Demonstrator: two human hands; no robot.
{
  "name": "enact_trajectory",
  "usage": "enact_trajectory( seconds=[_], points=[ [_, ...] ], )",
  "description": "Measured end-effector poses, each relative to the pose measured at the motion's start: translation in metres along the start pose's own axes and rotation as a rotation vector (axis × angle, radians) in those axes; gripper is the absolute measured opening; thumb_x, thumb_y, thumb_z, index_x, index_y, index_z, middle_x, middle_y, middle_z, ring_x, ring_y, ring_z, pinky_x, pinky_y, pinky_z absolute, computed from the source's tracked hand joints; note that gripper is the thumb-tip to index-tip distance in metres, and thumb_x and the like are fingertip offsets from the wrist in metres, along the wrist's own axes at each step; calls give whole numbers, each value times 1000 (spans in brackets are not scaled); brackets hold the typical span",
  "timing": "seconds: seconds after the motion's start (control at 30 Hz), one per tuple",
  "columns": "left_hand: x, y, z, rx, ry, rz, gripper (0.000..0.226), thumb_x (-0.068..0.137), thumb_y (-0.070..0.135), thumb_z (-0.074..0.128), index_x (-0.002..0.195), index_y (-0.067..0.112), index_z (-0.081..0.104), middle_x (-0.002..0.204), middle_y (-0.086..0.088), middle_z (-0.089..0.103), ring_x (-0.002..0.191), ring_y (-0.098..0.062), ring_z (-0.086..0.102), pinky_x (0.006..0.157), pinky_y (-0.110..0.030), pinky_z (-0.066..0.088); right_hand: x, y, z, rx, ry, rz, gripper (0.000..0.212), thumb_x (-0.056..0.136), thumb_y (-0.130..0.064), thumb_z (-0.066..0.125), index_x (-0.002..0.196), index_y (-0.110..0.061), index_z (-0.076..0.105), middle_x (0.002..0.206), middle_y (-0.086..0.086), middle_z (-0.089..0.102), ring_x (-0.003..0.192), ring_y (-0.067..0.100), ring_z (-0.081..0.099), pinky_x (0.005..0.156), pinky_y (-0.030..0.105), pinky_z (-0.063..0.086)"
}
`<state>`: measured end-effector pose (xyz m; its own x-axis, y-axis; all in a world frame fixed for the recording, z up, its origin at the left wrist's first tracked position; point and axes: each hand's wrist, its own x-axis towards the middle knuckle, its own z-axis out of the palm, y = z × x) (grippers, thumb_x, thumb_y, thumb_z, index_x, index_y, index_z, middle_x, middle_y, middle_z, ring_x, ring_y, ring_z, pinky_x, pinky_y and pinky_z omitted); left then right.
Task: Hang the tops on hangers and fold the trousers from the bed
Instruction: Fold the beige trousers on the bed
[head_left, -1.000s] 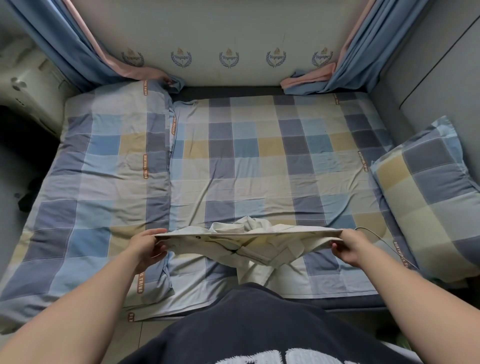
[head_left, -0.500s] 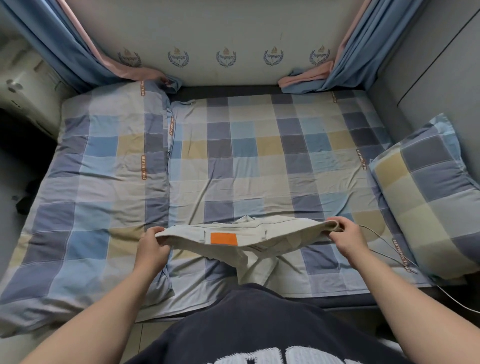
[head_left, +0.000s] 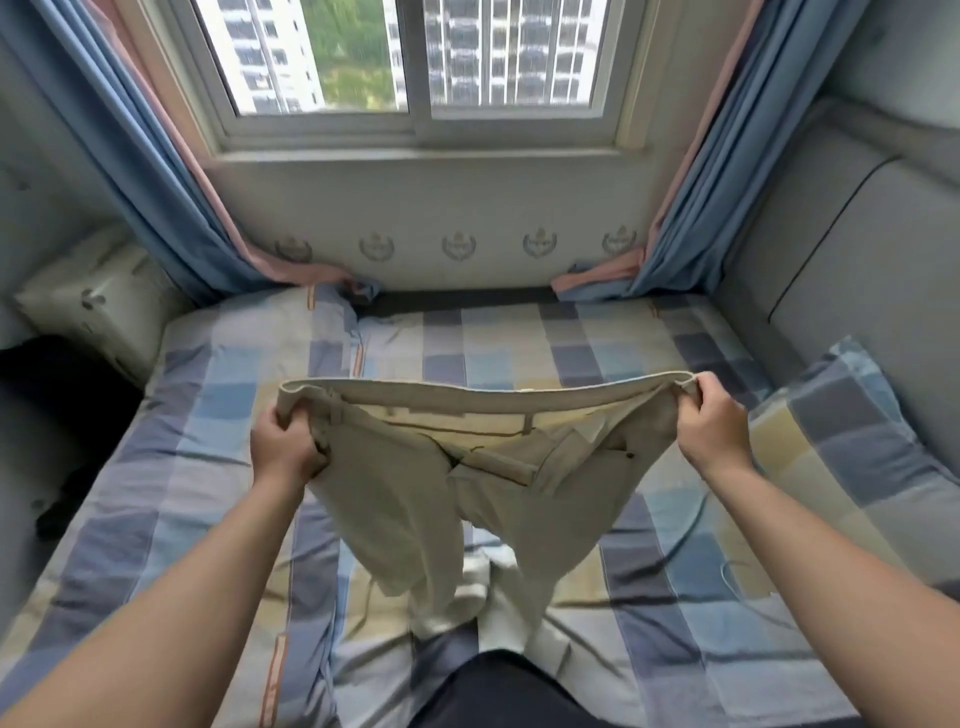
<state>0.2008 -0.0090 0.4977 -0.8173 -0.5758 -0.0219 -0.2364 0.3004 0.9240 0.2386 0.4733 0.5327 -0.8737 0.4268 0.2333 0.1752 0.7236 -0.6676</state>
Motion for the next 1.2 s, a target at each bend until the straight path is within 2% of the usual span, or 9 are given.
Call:
enact_trajectory(
  seconds=[0.23,0.37,0.5,0.73,0.8,0.9,1.0,1.1,1.2],
  points=[
    [71,170,-17,-90,223,375,15,101,19,50,88,13,50,84,-8,54,80,-22,49,74,-31,35,119,-130,-77,180,241,-247,21,103,-22,52,91,-6,58,82,11,62,80,36,60,66,35,37],
    [95,274,-41,-138,290,502,12,101,21,48,98,12,56,93,-7,57,86,-23,51,81,-37,40,173,-219,-145,200,365,-385,29,105,-27,50,102,0,61,94,20,66,89,39,61,69,34,37],
    [101,365,-65,-155,336,649,9,100,18,48,91,16,50,89,-3,54,84,-22,49,74,-31,33,207,-292,-208,169,466,-426,33,105,-29,48,111,1,61,106,26,67,100,41,61,71,31,32],
    [95,474,-107,-111,445,585,35,102,30,41,120,4,55,119,-23,64,112,-41,58,94,-44,43,225,-373,-276,223,489,-403,34,103,-29,49,114,1,62,110,22,66,104,40,61,83,39,48],
    [91,493,-118,-164,402,494,39,98,27,44,125,2,57,118,-23,65,107,-42,61,95,-44,46,225,-389,-287,233,490,-381,32,102,-27,48,107,2,62,105,23,66,101,40,62,80,38,47],
    [83,517,-132,-326,235,292,28,88,12,48,109,5,64,85,-10,65,75,-28,62,80,-39,55,221,-410,-296,289,454,-314,29,101,-26,48,94,-2,62,95,19,64,92,36,62,76,38,48],
    [74,534,-136,-529,9,181,26,95,8,42,103,11,67,67,-7,63,62,-20,64,75,-36,60,212,-431,-298,384,363,-225,24,99,-25,54,101,-3,62,95,14,65,87,31,65,74,38,56],
    [61,544,-128,-595,-149,191,29,98,1,42,108,8,68,95,-16,70,83,-28,70,83,-44,60,200,-453,-294,519,166,-202,25,94,-21,65,107,1,63,98,18,68,83,34,71,75,46,62],
    [37,550,-115,-704,-303,218,22,101,-2,40,102,5,61,92,-16,65,73,-27,66,60,-39,57,181,-475,-286,563,48,-238,25,90,-18,71,105,0,65,94,18,70,76,32,73,71,45,63]
  ],
)
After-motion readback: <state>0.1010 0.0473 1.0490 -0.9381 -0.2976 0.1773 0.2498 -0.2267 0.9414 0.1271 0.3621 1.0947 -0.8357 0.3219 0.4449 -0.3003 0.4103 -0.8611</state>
